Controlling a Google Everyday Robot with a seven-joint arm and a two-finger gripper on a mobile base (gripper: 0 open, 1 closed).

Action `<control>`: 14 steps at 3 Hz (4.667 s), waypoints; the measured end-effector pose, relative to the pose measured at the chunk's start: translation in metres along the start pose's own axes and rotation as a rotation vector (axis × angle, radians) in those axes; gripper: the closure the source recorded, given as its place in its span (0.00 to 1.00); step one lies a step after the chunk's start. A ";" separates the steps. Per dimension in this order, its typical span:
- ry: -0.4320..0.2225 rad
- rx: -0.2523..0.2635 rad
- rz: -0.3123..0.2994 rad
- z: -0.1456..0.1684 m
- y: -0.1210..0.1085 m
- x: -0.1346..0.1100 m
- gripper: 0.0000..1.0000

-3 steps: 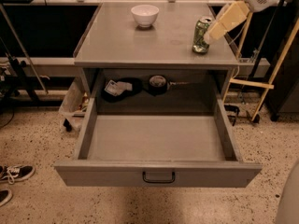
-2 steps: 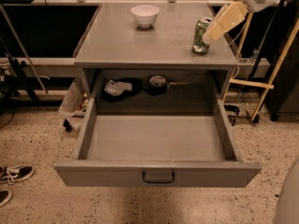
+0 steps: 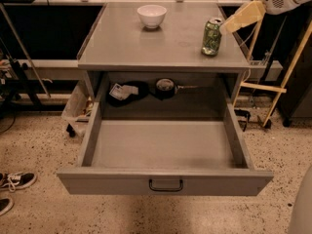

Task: Place green can into top drawer

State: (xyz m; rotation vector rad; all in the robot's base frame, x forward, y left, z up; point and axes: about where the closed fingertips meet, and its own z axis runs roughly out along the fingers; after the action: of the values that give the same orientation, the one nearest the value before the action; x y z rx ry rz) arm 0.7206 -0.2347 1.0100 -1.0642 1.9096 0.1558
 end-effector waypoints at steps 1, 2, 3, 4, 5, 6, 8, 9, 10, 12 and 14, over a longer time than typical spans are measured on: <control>0.018 0.163 0.064 0.014 -0.057 0.013 0.00; 0.018 0.163 0.064 0.014 -0.057 0.013 0.00; 0.004 0.111 0.124 0.041 -0.052 0.030 0.00; -0.037 0.012 0.220 0.091 -0.041 0.043 0.00; -0.080 -0.064 0.289 0.141 -0.033 0.043 0.00; -0.105 -0.120 0.350 0.179 -0.023 0.045 0.00; -0.108 -0.125 0.357 0.185 -0.023 0.047 0.19; -0.108 -0.125 0.357 0.185 -0.023 0.047 0.42; -0.096 -0.140 0.346 0.182 -0.017 0.043 0.65; -0.068 -0.236 0.457 0.045 0.010 0.067 1.00; -0.194 -0.215 0.453 -0.096 0.052 0.054 1.00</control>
Offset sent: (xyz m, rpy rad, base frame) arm 0.0401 -0.0280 -0.0027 -0.0061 -0.0445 -0.1335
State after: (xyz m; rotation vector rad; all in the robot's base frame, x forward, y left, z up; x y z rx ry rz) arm 0.6089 -0.2834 1.0083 -0.7039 1.9563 0.7083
